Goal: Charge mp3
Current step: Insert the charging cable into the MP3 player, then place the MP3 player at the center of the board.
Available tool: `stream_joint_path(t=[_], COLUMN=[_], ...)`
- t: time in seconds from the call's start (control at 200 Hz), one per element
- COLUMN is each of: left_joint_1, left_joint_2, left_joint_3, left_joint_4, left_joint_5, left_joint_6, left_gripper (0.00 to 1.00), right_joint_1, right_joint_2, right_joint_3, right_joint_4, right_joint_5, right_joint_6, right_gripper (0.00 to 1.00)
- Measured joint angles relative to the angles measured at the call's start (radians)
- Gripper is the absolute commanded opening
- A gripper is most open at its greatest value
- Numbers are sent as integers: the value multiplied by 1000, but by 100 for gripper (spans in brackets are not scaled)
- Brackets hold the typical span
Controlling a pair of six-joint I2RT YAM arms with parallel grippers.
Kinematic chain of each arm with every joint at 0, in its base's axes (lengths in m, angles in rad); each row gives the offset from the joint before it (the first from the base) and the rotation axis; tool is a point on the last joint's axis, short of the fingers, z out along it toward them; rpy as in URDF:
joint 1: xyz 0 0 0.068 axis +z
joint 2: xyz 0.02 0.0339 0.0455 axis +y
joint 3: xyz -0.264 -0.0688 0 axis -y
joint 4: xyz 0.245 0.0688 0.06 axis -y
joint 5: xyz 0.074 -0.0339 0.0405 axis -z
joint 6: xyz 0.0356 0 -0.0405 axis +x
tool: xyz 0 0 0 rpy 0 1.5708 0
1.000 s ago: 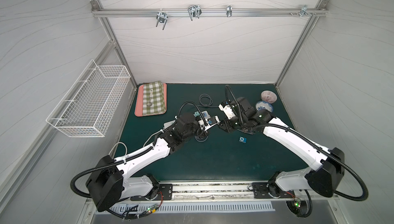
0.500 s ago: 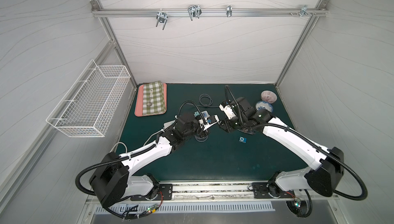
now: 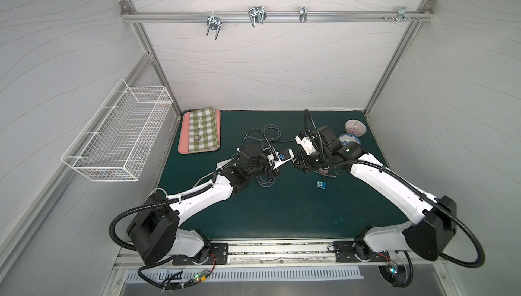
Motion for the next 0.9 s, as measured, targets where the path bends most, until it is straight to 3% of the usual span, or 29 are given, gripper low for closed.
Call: stream_joint_path(t=[0.145,0.295,0.36,0.675,0.9], left_joint_1=[-6,-9,2,89,172], left_joint_2=[18,22,13,-135,-181], left_joint_3=[18,25,28,76,130], left_joint_4=[-7,2,-1,-124,-239], left_joint_5=[-29,-90,-103,-130,-171], left_joint_6=[-10,-37,-39,-64,-104], left_gripper=[9,46,54,64,64], right_joint_1=[-5,-42,-66,-130,0], right_joint_2=[1,8,8,85,222], right_joint_3=[0,-2,-8,-66,-153], right_joint_4=[-2,2,6,8,51], right_joint_5=[18,-71,-88,-2,136], right_joint_6=[14,38,43,45,39], right_gripper=[13,13,13,15,14])
